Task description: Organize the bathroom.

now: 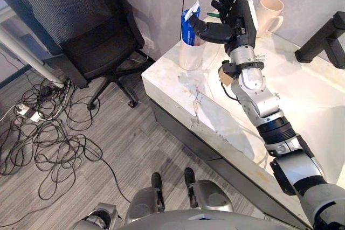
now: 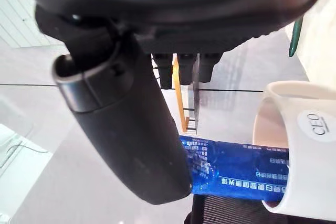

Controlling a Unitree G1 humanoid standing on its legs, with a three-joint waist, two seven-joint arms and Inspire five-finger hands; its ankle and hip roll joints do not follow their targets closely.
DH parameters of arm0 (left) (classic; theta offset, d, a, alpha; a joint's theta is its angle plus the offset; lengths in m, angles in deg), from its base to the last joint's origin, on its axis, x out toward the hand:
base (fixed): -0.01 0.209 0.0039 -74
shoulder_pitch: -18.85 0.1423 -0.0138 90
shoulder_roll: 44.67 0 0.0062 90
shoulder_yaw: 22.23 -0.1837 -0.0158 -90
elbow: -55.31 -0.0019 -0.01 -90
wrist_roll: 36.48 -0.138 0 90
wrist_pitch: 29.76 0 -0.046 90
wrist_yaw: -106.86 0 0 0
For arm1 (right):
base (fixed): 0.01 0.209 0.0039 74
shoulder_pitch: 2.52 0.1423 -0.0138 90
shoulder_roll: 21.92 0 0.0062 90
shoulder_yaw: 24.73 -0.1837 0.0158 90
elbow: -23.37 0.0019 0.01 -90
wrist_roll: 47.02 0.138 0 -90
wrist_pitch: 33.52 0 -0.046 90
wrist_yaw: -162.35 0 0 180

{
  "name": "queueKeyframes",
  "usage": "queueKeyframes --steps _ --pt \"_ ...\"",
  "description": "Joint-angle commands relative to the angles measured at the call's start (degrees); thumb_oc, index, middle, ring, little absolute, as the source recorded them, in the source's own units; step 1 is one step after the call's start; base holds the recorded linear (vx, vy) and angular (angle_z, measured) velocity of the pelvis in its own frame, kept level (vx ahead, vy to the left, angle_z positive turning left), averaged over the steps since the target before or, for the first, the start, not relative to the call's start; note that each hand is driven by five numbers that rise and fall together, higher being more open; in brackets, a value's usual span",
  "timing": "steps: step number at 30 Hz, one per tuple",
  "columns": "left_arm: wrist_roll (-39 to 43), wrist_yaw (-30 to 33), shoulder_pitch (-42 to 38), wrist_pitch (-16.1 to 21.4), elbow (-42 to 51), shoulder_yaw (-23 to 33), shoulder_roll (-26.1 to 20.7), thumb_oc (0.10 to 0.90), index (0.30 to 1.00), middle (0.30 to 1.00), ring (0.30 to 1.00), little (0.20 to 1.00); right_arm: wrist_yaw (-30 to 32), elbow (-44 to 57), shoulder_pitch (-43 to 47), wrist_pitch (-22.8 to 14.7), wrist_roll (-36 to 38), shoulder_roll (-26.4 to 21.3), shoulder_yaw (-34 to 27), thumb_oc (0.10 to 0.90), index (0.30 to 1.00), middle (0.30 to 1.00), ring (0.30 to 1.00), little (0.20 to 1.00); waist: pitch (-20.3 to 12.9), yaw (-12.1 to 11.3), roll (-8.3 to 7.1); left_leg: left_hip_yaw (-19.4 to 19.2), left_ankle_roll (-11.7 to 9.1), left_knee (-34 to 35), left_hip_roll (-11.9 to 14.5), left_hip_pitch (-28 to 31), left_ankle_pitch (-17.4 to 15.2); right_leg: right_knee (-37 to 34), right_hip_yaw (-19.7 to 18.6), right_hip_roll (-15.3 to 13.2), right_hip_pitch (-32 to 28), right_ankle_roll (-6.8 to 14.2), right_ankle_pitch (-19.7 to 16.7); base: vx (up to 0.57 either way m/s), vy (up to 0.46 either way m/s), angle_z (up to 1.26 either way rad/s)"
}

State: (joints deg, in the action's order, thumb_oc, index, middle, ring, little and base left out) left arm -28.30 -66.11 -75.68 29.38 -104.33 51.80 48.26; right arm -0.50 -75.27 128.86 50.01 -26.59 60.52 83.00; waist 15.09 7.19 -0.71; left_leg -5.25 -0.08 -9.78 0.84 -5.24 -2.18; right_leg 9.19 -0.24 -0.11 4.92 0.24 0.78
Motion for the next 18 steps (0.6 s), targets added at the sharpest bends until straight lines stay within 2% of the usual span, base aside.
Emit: queueKeyframes --steps 1,3,9,18 --pt "-3.7 -0.6 2.5 -0.4 -3.3 -2.2 -1.0 0.8 0.9 0.9 0.9 0.9 -2.7 5.6 6.4 -2.9 -6.5 0.2 -1.3 0.8 0.9 0.9 0.9 0.9 -5.7 0.6 -1.16 -2.4 -1.1 -3.3 3.8 2.1 -5.2 5.1 -4.7 -2.2 1.8 5.4 6.1 -0.01 0.06 -0.09" --pt "-5.7 -1.5 2.6 0.2 -3.3 -1.8 -0.8 0.8 0.9 0.9 0.9 0.9 -4.1 6.9 5.8 -0.8 -9.1 -1.0 -0.9 0.8 0.9 0.9 0.9 0.9 -6.8 1.2 -1.57 -2.9 -0.8 -2.8 3.7 3.2 -5.6 4.4 -5.4 -2.2 1.4 5.8 5.7 -0.01 0.056 -0.13" --pt "-7.5 -1.8 2.0 1.7 -3.4 -1.5 -0.2 0.8 0.9 0.9 0.9 0.9 -5.0 6.6 6.1 1.2 -16.1 -3.5 -0.4 0.8 0.9 0.9 0.9 0.9 -8.1 2.2 -2.15 -3.9 -0.6 -1.9 3.6 4.7 -6.0 3.4 -6.3 -2.3 0.7 6.3 5.2 -0.04 0.046 -0.18" --pt "-8.2 -2.6 1.9 4.2 -3.9 -1.2 0.1 0.8 0.9 0.9 0.9 0.9 1.0 3.4 8.0 2.6 -22.4 -6.9 -2.7 0.8 0.9 0.9 0.9 0.9 -9.2 3.2 -2.48 -4.7 -0.3 0.4 3.4 6.6 -6.0 2.4 -7.2 -2.2 0.3 7.1 4.3 -0.05 0.041 -0.13"
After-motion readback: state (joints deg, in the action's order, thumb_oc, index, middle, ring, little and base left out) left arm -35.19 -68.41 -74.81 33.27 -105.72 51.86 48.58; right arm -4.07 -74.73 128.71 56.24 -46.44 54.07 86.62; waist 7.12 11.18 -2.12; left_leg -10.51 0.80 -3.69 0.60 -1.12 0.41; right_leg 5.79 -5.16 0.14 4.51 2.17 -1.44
